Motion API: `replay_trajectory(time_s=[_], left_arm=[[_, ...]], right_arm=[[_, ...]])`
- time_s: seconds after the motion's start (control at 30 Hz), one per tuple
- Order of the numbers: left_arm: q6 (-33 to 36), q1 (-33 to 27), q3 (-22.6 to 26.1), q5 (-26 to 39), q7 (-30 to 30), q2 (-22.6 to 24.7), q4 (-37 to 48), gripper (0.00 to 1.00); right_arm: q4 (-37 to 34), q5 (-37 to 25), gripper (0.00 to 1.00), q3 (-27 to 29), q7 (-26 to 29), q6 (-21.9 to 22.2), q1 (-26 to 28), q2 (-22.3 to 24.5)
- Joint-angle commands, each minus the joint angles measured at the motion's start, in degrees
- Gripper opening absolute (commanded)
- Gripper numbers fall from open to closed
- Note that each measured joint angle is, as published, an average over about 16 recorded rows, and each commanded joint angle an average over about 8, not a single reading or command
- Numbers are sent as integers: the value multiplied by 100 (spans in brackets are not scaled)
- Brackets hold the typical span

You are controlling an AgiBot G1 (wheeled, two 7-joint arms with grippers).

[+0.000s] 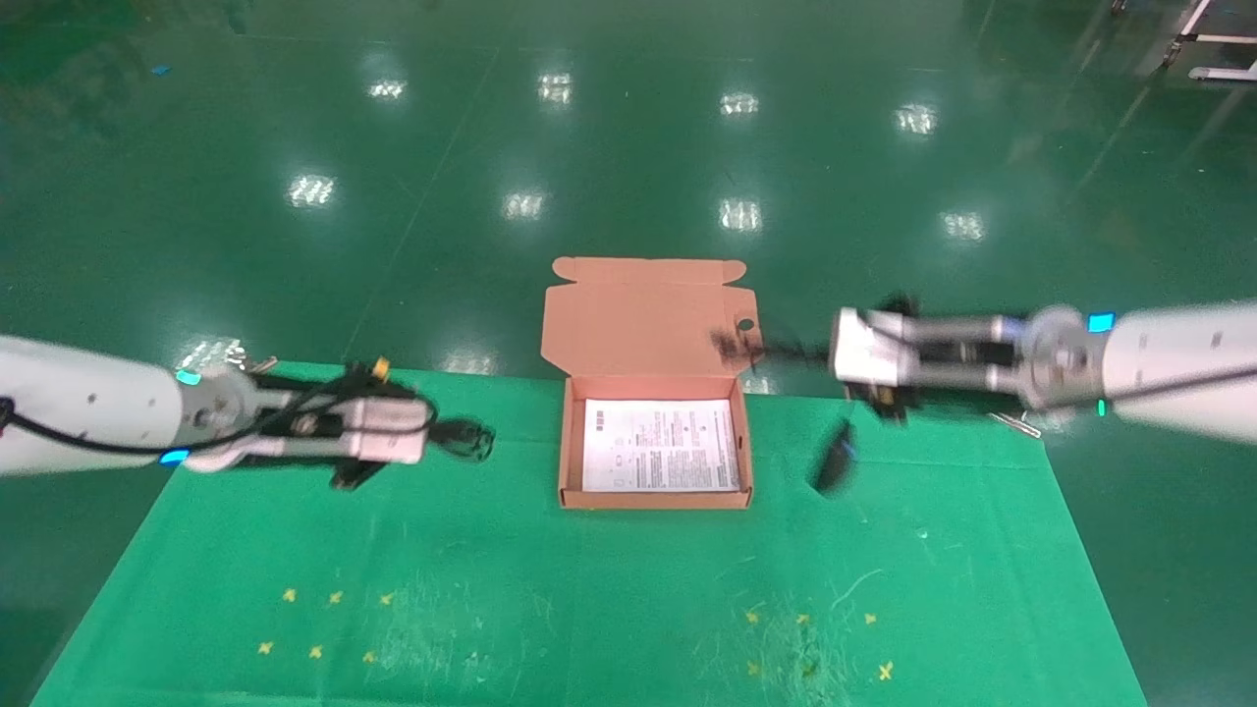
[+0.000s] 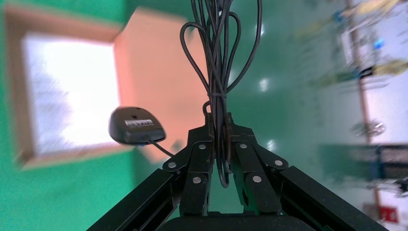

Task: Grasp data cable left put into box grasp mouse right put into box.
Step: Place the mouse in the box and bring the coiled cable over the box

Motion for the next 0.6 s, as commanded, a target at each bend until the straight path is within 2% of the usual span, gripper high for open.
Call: replay_trajectory(time_s=[0.03,0.4,0.6], left_arm=[[-133,-76,-31,102,-84,43,-190,0],[-1005,-558,-143,444,-22,728,321,0],[-1219,-708,-218,463,-31,838,514,0]], right_arm=[[32,73,0,91,-22,102,195,-63],[-956,501,0,243,-830,550,1012,-1049],[-1446,665,0,301,-1204,639,1271,-1312]])
